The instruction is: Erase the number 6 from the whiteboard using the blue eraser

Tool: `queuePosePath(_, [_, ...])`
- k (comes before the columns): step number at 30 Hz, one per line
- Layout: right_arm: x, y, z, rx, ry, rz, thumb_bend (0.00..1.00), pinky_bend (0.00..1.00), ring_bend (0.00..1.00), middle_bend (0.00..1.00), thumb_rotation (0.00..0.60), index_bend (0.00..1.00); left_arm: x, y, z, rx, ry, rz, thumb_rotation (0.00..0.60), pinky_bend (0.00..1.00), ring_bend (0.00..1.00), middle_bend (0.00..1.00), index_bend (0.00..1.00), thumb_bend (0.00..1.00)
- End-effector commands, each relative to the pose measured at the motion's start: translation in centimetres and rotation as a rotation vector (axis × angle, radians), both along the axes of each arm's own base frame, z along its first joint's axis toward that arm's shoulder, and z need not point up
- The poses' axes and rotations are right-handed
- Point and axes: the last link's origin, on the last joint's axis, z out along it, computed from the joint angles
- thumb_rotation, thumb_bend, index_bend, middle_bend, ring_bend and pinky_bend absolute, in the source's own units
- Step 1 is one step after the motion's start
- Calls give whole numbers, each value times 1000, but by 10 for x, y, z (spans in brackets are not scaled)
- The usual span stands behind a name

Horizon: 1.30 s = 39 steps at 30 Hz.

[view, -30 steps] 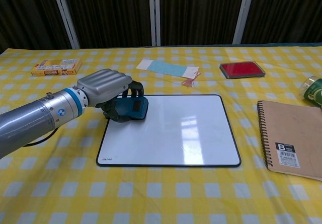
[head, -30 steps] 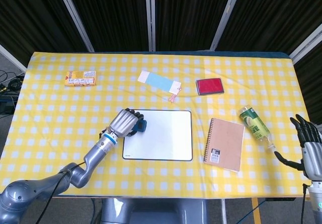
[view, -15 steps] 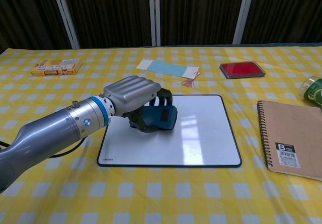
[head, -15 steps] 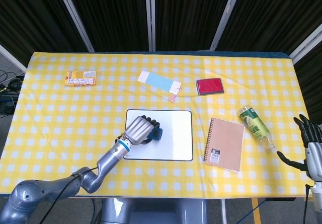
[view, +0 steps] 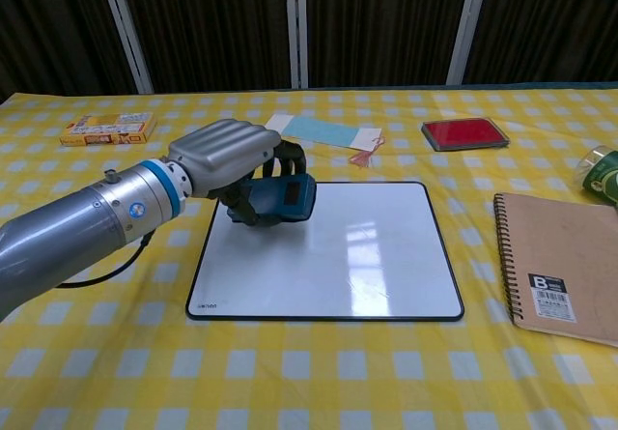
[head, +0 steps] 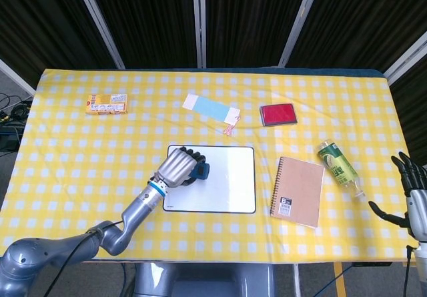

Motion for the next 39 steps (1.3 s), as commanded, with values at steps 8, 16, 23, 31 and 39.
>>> queuePosePath(8, [3,-1,-4,10,5,3,80,0,0,0,600,15,-57,-3,51,58,36,91,600,493,524,557,773,524])
queuePosePath(16, [7,-2,-9,19,11,11,80,0,0,0,600,10,-87,-11,63,41,93,137,600,439,443,462,669,522])
queuePosePath(23, [9,-2,-9,21,9,10,79,0,0,0,600,5,-95,-17,65,23,98,156,600,231,163,86,297,363])
queuePosePath(31, [8,-1,-7,16,5,10,79,0,0,0,600,5,-101,-24,75,20,78,234,600,0,0,0,19,215])
queuePosePath(39, [4,-1,-6,26,44,-4,78,0,0,0,600,5,-107,-40,101,53,32,296,600,0,0,0,0,196])
